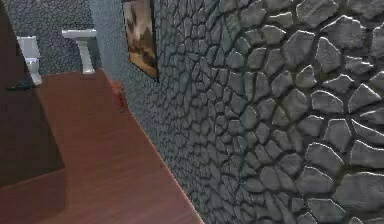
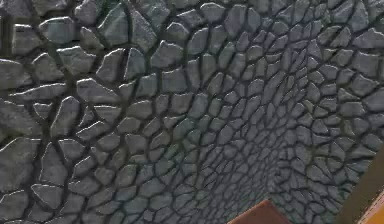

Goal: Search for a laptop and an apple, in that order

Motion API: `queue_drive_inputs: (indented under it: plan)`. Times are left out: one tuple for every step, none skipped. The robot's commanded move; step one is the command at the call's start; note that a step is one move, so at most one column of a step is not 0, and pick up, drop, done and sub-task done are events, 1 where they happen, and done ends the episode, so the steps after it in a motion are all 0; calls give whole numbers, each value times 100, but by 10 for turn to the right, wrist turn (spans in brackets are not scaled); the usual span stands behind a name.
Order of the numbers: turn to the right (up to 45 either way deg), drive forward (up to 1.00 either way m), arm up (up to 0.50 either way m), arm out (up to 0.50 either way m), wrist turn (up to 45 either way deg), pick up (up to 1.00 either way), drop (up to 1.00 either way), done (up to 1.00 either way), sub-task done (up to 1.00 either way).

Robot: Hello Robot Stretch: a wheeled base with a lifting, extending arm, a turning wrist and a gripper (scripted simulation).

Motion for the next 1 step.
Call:
queue_drive_inputs:
  plan:
    - [360,0,0,0,0,0,0,0,0]
